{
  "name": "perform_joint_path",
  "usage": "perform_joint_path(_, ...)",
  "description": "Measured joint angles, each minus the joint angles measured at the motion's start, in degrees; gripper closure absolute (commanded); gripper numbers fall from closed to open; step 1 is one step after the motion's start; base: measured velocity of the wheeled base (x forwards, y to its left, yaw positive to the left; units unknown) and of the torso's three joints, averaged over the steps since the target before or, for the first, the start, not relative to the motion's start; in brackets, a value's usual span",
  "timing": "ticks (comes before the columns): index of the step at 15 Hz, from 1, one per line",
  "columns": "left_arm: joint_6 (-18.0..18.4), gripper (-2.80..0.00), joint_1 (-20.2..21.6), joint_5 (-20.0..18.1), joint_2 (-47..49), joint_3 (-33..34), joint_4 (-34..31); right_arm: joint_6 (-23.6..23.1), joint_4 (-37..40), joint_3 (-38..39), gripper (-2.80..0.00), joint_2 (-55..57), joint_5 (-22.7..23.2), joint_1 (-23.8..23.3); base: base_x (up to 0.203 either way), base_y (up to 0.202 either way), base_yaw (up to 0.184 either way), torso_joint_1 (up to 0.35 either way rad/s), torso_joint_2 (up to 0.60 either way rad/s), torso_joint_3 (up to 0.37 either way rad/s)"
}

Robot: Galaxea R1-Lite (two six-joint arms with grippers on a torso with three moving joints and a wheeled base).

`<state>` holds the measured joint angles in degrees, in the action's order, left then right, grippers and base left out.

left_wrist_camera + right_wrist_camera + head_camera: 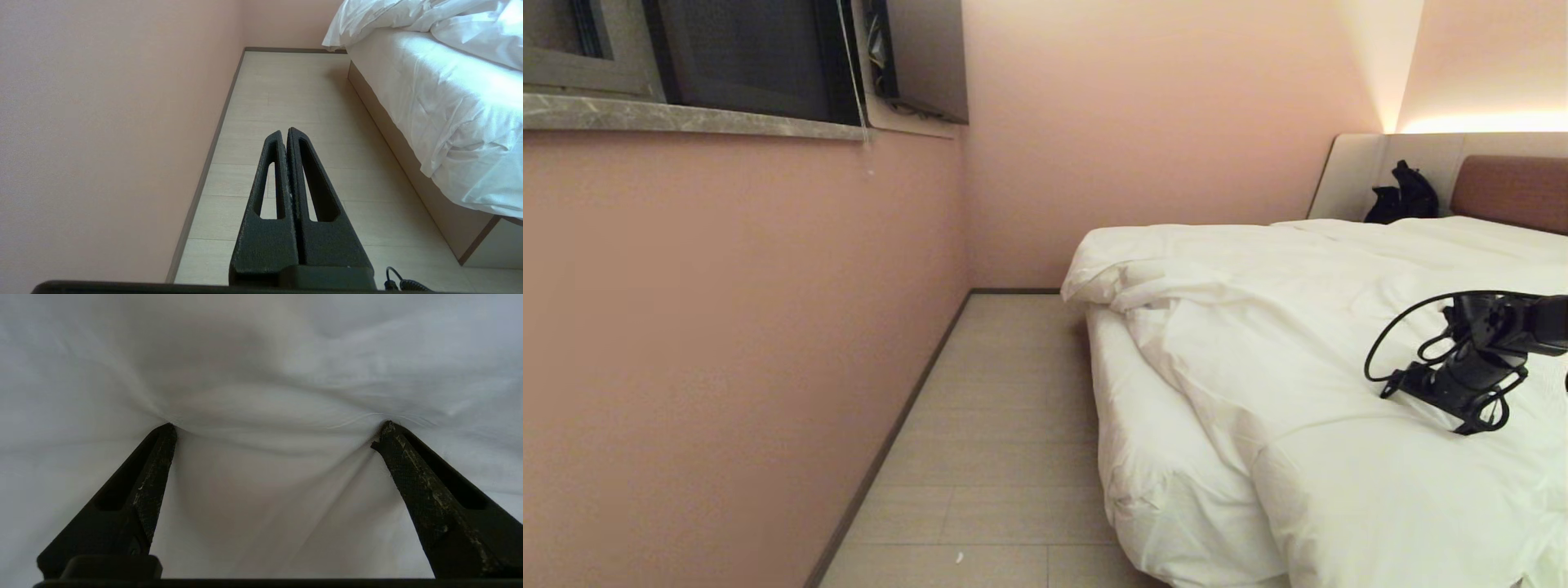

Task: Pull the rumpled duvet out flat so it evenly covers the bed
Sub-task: Flatten the corners of the folded blanket

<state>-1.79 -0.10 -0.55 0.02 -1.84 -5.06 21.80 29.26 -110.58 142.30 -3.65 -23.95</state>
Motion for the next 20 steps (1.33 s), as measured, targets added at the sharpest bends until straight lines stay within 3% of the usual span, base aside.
perform_joint_path(7,-0.02,0.0,0.0,0.02,0.0,0.0,-0.01,-4.3,-0.7,-0.06,-2.8,3.4,-6.12,0.87,0.0,0.0,0.0,0.0,0.0,0.0)
perform_joint_path(8,0.0,0.0,0.0,0.02,0.0,0.0,-0.01,-4.45,-0.71,-0.09,0.0,3.63,-6.44,1.04,0.0,0.0,0.0,0.0,0.0,0.0)
perform_joint_path(20,0.0,0.0,0.0,0.0,0.0,0.0,-0.01,-4.62,-2.14,0.02,0.0,4.0,-6.44,1.39,0.0,0.0,0.0,0.0,0.0,0.0)
